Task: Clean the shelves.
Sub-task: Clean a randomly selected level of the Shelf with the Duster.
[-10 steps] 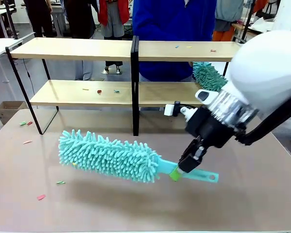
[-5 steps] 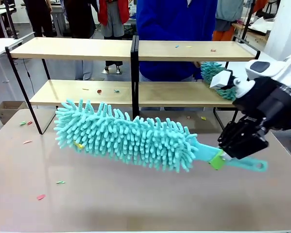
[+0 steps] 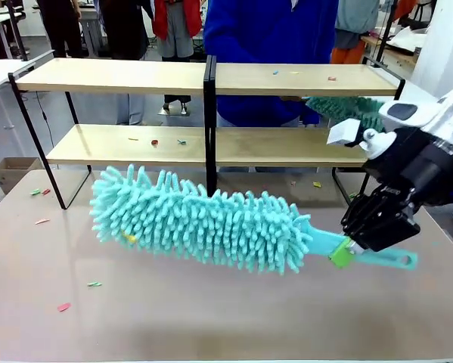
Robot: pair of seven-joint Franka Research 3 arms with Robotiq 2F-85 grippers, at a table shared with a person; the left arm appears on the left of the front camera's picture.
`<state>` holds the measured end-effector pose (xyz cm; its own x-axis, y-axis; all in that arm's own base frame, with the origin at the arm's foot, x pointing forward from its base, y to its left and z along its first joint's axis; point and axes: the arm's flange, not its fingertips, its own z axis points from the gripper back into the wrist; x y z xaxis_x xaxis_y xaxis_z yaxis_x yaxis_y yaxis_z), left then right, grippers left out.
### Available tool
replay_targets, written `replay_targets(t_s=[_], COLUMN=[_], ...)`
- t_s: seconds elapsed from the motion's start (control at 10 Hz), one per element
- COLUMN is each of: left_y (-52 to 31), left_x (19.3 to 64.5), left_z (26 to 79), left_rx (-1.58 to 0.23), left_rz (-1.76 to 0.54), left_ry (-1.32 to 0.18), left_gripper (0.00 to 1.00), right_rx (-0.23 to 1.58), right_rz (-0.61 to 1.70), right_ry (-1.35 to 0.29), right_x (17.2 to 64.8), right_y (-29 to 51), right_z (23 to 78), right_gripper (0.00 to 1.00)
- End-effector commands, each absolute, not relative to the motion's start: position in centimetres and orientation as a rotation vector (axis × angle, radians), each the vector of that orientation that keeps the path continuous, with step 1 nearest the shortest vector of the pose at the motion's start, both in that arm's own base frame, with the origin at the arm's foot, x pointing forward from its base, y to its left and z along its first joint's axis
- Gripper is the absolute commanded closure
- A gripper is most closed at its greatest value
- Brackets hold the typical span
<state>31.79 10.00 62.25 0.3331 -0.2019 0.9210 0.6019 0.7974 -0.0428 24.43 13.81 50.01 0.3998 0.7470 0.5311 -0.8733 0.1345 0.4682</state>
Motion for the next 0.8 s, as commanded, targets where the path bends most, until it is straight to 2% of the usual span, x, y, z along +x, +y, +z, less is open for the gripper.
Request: replay_targets(t_s=[0.0,0.1,0.2,0.3,0.4,0.5,0.7], left_y=[10.0,10.0,10.0,10.0,10.0,10.0,10.0], left_x=[31.6,31.6,31.6,31.6,31.6,31.6,31.6], left_z=[62.4,62.4,62.4,62.4,62.4,62.4,62.4], left_rx=[-0.409,-0.409,-0.409,-0.409,-0.409,-0.409,-0.409], left_rz=[-0.533,-0.533,-0.533,-0.533,-0.533,-0.533,-0.533], left_ry=[-1.106,-1.106,-1.106,-1.106,-1.106,-1.106,-1.106], left_gripper=[0.0,0.0,0.0,0.0,0.0,0.0,0.0], right_rx=[0.841,0.83,0.912,0.922,0.862,0.855,0.83], right_rz=[1.154,1.111,1.155,1.125,0.91,0.819,0.731], right_ry=[-0.415,-0.504,-0.554,-0.64,-0.781,-0.863,-0.923], right_x=[23.9,23.7,23.2,22.7,22.4,21.6,19.1], right_y=[8.0,4.5,1.3,-2.1,-5.9,-8.9,-14.1], right_z=[54.2,56.8,59.2,60.9,61.9,61.5,60.4], right_gripper=[0.88,0.88,0.88,0.88,0.88,0.88,0.88])
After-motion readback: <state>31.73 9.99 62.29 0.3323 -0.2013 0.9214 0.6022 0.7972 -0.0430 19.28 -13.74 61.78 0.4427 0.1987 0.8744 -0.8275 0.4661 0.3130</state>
